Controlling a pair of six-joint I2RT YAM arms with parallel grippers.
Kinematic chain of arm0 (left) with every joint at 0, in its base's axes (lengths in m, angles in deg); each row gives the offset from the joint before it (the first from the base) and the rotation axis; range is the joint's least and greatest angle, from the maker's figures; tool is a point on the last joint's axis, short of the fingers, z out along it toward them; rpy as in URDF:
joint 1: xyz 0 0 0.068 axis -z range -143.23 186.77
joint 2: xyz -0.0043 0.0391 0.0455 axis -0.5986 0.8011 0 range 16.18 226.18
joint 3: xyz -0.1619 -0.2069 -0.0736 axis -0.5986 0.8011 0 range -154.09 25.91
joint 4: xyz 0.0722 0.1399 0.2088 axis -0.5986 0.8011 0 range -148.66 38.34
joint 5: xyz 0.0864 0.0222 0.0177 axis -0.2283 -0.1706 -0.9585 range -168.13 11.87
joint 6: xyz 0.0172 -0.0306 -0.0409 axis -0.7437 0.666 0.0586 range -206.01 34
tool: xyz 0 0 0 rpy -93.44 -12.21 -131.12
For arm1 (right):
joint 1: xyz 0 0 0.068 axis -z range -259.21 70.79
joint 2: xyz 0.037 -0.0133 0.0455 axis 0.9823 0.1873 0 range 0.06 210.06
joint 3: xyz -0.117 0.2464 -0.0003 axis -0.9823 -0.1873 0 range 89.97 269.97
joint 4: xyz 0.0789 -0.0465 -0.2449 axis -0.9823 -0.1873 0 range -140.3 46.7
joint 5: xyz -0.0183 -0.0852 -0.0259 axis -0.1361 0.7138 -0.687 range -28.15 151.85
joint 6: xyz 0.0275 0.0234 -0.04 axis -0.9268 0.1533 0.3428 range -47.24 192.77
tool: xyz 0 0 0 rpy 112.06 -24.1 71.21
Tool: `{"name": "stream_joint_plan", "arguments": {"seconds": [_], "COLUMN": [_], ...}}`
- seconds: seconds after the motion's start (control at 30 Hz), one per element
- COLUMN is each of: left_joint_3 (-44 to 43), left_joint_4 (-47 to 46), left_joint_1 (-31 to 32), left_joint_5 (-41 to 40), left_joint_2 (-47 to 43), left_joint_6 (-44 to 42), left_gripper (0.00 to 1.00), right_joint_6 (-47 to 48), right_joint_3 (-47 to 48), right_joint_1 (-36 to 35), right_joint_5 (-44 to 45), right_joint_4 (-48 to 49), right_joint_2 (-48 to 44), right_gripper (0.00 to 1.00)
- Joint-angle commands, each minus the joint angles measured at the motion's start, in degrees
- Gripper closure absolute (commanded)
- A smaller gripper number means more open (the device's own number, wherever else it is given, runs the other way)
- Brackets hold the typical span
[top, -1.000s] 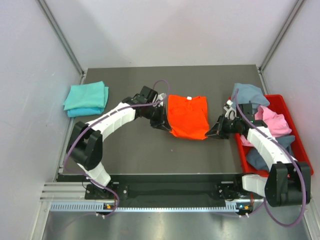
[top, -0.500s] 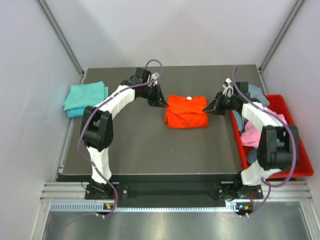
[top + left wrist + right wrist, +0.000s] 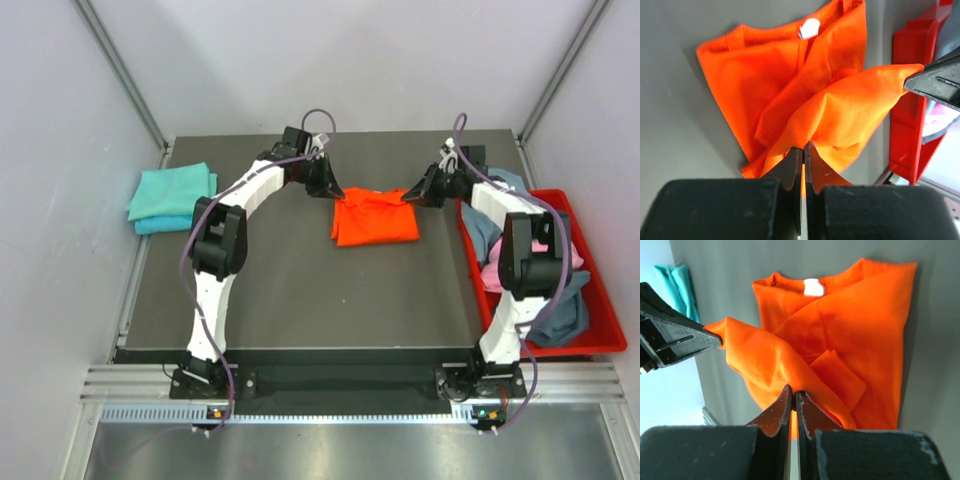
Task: Fold and stack the t-shirts
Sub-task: Fold the tshirt
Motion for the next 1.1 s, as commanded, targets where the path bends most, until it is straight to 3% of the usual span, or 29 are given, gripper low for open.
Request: {"name": "stream_joint_plan", "arguments": {"seconds": [0.0,0.5,0.53,0.57,0.63,0.67,0.77,0.87,1.07], "left_joint_3": [-4.54,-15.53,-15.62,-15.71,-15.71,-15.62,-14.57,-11.34,-0.18], "left_joint_4": [-4.35,-7.70,-7.61,-7.35,-6.65,-5.86,-4.72,-2.08,-0.58], "left_joint_1": [-0.38,-0.47,-0.47,-0.38,-0.21,-0.21,-0.21,-0.64,-1.61], "left_joint_5": [-0.81,-10.13,-10.13,-10.04,-11.00,-11.36,-12.24,-14.87,-11.81], "left_joint_2": [2.86,11.66,11.66,11.57,11.13,10.09,6.67,2.45,-2.92], "left_joint_6": [-2.05,-5.83,-6.00,-6.35,-6.36,-6.44,-6.44,-5.22,-2.76], "left_gripper": [1.00,0.98,0.94,0.66,0.44,0.37,0.28,0.17,0.16], "right_joint_6": [0.76,1.91,1.99,2.08,2.52,2.70,3.31,2.35,-2.57], "right_joint_3": [5.36,16.18,16.18,16.18,16.27,16.27,16.44,15.48,10.91], "right_joint_1": [0.59,0.50,0.33,0.33,0.24,0.24,0.59,0.68,0.24], "right_joint_5": [1.28,4.01,4.01,4.01,4.01,4.10,4.01,2.09,-2.40], "right_joint_4": [4.40,6.34,6.42,6.42,6.08,6.07,5.46,5.54,8.18], "right_joint_2": [3.88,14.87,14.88,14.88,14.27,13.83,11.11,7.42,5.30], "right_gripper": [1.00,1.00,0.92,0.79,0.51,0.44,0.36,0.37,0.39]}}
